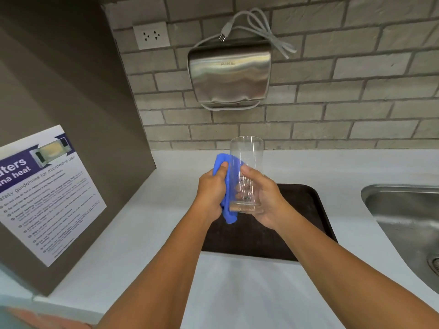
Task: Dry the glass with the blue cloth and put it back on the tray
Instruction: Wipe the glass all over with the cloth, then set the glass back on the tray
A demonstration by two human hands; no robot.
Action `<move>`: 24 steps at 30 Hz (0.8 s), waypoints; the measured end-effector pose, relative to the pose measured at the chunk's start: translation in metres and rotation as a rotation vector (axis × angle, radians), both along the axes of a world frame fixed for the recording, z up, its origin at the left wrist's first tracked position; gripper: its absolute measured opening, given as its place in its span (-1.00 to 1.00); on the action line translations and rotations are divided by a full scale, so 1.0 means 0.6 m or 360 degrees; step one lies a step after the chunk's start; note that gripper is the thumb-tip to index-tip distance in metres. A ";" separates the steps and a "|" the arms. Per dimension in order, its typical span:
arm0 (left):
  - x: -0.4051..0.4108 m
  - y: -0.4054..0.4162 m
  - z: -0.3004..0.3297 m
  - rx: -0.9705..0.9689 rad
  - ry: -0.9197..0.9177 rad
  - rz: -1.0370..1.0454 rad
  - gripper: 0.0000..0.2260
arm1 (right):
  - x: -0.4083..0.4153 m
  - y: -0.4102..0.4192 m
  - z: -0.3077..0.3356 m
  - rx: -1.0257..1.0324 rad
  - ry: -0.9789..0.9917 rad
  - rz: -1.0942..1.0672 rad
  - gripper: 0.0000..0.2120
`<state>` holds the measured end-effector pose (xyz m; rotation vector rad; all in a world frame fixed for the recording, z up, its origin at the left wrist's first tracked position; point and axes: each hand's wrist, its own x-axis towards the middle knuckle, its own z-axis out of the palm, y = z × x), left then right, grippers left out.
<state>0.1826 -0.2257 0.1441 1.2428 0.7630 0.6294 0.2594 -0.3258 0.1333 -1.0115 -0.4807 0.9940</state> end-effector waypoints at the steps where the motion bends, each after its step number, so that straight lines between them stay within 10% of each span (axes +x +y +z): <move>1: 0.002 0.004 -0.002 -0.0042 0.0026 -0.0029 -0.73 | 0.000 0.000 -0.002 0.0009 0.0008 0.0014 -0.28; 13: 0.015 0.049 -0.022 -0.0181 -0.0226 0.0182 -0.81 | 0.055 0.014 -0.041 0.0023 -0.0199 -0.0263 -0.71; 24: -0.043 0.097 -0.102 -0.0625 -0.0403 0.0054 -0.81 | 0.134 0.033 -0.154 -0.0586 -0.0788 -0.0499 -0.38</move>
